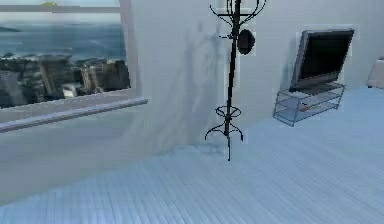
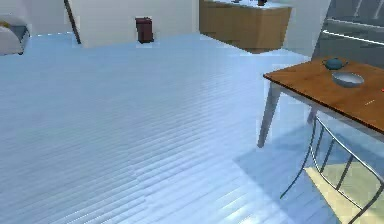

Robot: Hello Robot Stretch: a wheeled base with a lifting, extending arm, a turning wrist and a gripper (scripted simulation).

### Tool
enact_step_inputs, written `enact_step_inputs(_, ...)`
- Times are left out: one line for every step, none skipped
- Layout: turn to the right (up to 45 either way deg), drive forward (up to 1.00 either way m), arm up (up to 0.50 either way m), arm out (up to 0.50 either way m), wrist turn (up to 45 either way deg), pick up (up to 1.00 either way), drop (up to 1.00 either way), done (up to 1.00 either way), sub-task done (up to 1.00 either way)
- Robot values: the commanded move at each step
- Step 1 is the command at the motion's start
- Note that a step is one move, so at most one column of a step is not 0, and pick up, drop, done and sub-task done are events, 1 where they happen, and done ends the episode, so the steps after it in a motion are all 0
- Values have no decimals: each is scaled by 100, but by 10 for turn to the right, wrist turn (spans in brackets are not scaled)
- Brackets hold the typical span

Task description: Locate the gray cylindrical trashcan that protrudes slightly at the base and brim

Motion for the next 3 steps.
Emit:
enact_step_inputs(450, 0, 0, 0, 0, 0, 0, 0, 0)
enact_step_inputs(120, 0, 0, 0, 0, 0, 0, 0, 0)
enact_step_inputs(0, 100, 0, 0, 0, 0, 0, 0, 0)
